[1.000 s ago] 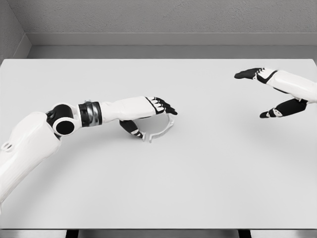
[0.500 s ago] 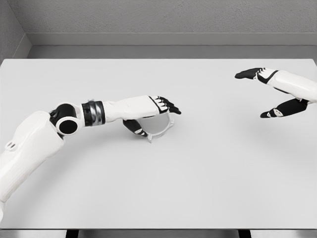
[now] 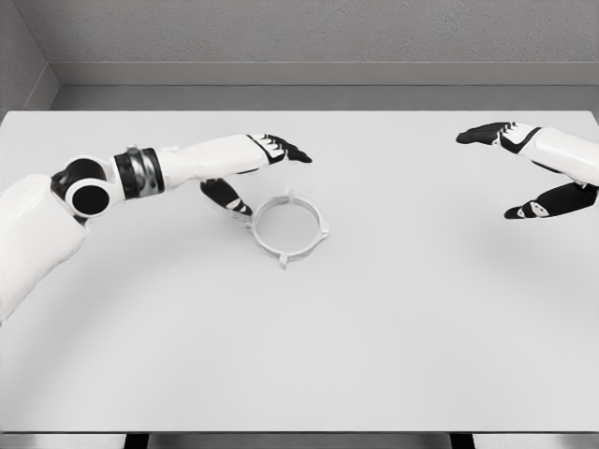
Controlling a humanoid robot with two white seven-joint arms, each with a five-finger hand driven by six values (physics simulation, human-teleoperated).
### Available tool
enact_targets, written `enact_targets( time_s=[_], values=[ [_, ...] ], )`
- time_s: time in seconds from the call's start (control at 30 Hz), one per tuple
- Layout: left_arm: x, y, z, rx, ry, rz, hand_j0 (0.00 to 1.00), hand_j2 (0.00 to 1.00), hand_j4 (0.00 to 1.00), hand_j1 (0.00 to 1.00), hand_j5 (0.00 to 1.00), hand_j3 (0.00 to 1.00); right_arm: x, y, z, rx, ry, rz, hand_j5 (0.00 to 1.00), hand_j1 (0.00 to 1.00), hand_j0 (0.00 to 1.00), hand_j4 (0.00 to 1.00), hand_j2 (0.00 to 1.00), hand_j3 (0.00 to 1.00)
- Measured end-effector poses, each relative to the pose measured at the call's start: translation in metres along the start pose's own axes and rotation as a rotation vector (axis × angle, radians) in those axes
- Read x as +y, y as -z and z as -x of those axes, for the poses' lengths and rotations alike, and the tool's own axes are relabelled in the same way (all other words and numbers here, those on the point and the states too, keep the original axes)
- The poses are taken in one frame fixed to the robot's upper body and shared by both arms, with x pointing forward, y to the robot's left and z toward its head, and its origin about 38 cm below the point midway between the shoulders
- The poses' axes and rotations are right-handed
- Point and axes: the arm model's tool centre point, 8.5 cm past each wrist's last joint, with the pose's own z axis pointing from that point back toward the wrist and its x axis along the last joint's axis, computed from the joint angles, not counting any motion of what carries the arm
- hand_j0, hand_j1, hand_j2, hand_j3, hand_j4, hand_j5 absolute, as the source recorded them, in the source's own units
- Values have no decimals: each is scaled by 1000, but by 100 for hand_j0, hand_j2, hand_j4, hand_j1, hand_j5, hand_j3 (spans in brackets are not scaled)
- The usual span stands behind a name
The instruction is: Assemble PVC drainage pipe clamps
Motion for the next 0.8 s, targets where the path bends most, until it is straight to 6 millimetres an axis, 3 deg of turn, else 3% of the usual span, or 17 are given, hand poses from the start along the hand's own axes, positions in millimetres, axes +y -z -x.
enact_targets(
  time_s=[0.1, 0.27, 0.63, 0.8],
  values=[
    [4, 24, 23, 56, -119, 11, 100, 100, 100, 100, 100, 100, -1, 1, -2, -4, -4, 0, 100, 100, 100, 100, 100, 100],
    [-12, 53, 32, 98, -217, 57, 100, 100, 100, 100, 100, 100, 1, 2, -5, -14, -5, -3, 100, 100, 100, 100, 100, 100],
    [1, 50, 40, 124, -250, 4, 100, 100, 100, 100, 100, 100, 0, 2, -9, -26, -9, -1, 100, 100, 100, 100, 100, 100],
    [11, 62, 34, 156, -126, 69, 99, 99, 99, 99, 99, 99, -1, 2, -9, -27, -11, 2, 100, 100, 100, 100, 100, 100]
  ],
)
